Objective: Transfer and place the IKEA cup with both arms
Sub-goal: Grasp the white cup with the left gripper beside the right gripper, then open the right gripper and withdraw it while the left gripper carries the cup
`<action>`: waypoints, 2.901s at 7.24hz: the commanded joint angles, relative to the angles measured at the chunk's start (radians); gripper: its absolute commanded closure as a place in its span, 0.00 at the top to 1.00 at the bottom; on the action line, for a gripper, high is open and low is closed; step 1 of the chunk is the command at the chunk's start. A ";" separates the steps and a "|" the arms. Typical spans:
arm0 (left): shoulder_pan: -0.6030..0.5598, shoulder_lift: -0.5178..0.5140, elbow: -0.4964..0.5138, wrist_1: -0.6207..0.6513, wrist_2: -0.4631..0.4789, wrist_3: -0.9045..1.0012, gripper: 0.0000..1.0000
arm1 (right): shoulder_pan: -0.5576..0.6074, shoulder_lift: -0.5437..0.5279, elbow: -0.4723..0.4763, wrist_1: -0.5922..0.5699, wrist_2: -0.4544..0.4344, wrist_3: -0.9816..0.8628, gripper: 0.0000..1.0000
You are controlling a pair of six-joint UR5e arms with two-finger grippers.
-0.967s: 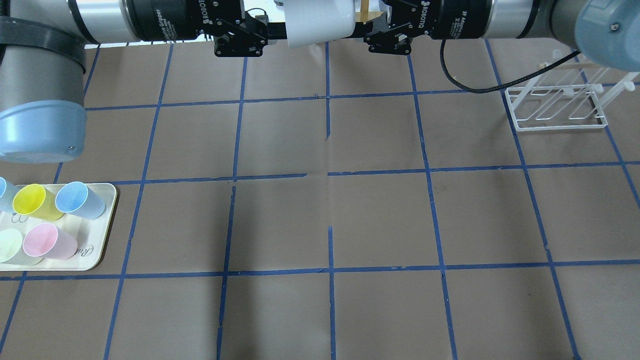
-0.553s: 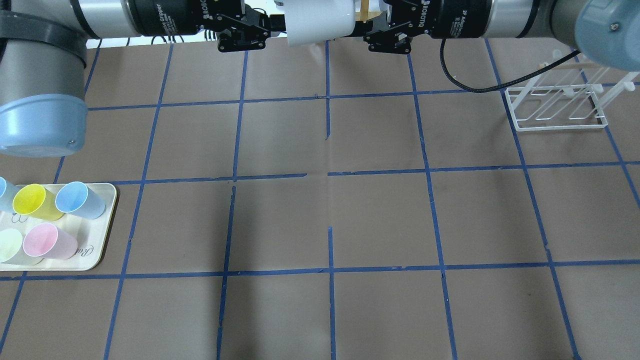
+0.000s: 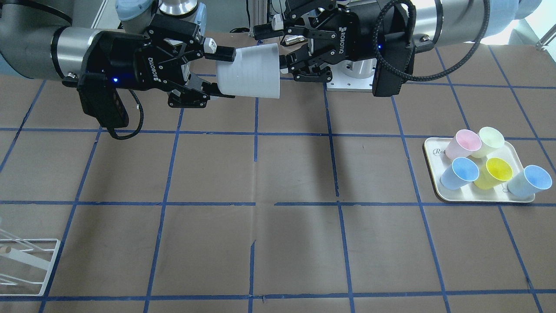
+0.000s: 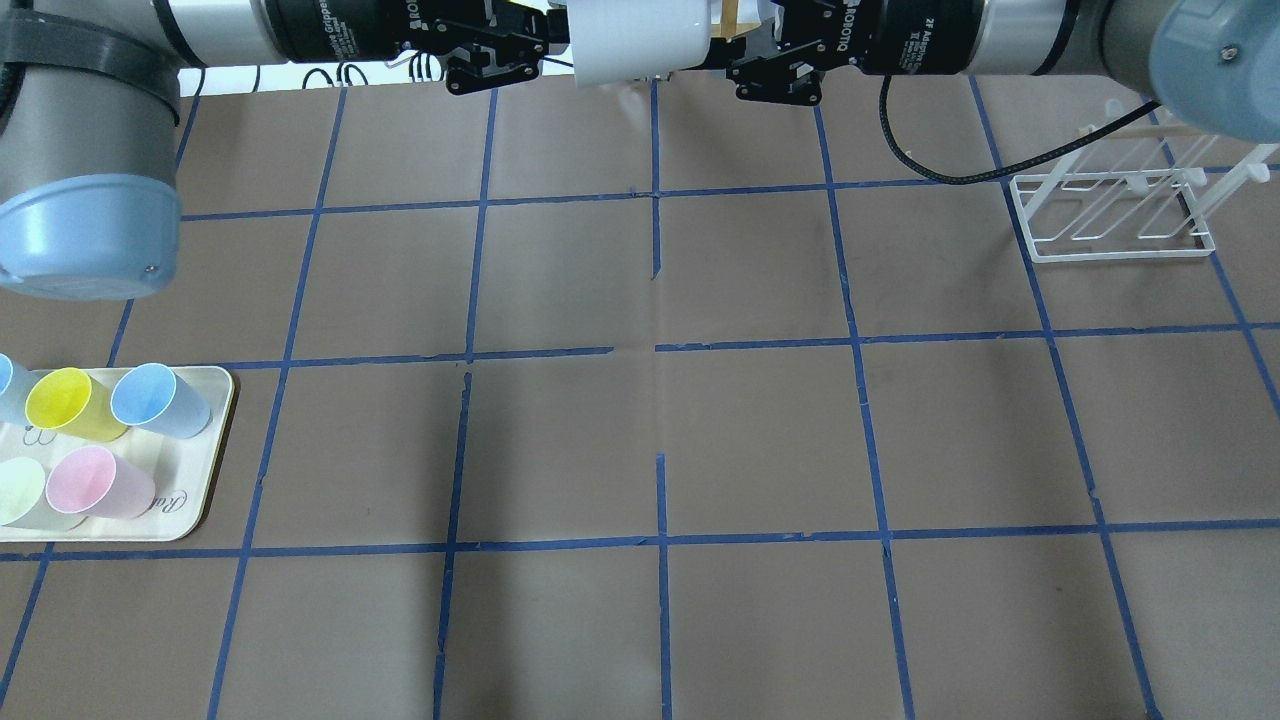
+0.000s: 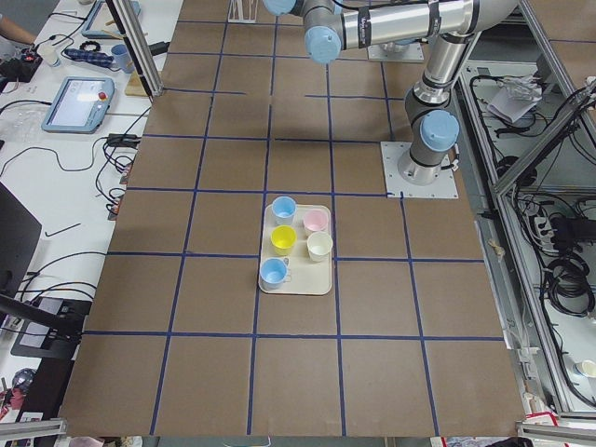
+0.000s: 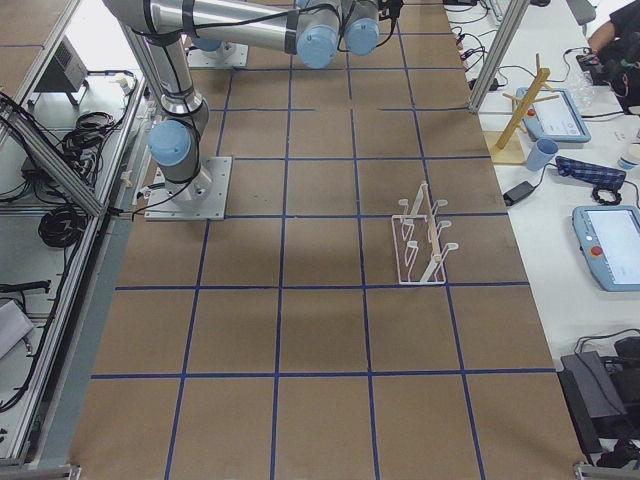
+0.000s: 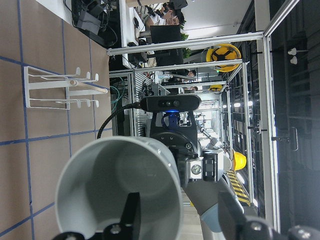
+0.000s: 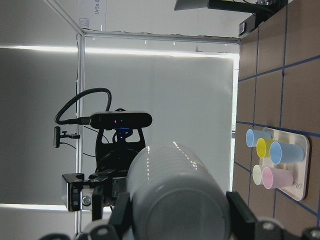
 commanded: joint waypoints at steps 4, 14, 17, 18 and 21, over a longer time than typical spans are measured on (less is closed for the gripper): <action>0.000 0.008 0.002 0.011 0.029 0.000 0.00 | 0.000 0.001 0.001 0.000 -0.001 0.011 1.00; -0.005 0.070 -0.018 -0.084 0.887 0.067 0.00 | -0.239 -0.030 -0.013 -0.026 -0.602 0.189 1.00; 0.007 0.079 -0.017 -0.255 1.348 0.338 0.00 | -0.186 -0.123 -0.013 -0.239 -1.033 0.561 1.00; 0.035 0.091 -0.021 -0.295 1.440 0.479 0.00 | -0.148 -0.126 -0.016 -0.242 -1.192 0.595 1.00; 0.353 0.108 -0.023 -0.380 1.470 0.893 0.00 | -0.011 -0.124 -0.004 -0.346 -1.483 0.710 1.00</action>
